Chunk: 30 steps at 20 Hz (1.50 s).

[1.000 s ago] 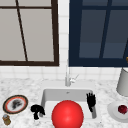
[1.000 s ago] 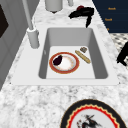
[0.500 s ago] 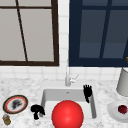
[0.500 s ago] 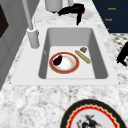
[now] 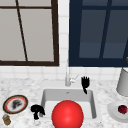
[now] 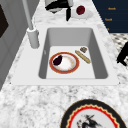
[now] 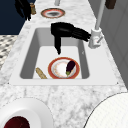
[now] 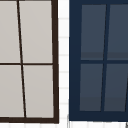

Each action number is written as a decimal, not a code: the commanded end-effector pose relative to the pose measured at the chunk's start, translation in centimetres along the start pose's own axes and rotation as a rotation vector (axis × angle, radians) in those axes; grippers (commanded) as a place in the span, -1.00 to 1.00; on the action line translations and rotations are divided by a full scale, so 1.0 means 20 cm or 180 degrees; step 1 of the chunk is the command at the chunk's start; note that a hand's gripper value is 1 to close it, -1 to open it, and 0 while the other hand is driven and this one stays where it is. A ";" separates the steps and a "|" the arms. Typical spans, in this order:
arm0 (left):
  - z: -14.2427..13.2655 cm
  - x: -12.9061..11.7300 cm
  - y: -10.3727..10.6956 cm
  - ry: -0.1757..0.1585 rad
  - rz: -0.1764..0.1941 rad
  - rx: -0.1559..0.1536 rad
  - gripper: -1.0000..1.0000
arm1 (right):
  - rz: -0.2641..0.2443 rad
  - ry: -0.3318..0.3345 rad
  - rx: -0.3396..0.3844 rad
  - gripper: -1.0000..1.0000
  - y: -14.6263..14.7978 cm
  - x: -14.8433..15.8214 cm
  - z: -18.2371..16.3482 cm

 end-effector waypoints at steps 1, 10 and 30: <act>0.00 0.00 0.00 0.0000 0.0000 0.0000 0.00 | 0.0020 -0.0005 0.0063 -1.00 -0.03 0.04 -0.15; 0.00 0.00 0.00 0.0000 0.0000 0.0000 0.00 | 0.0012 -0.0012 0.0185 -1.00 -0.07 0.14 -0.50; 0.00 0.00 0.00 0.0000 0.0000 0.0000 0.00 | 0.0064 0.0071 0.0983 -1.00 0.07 0.37 -1.03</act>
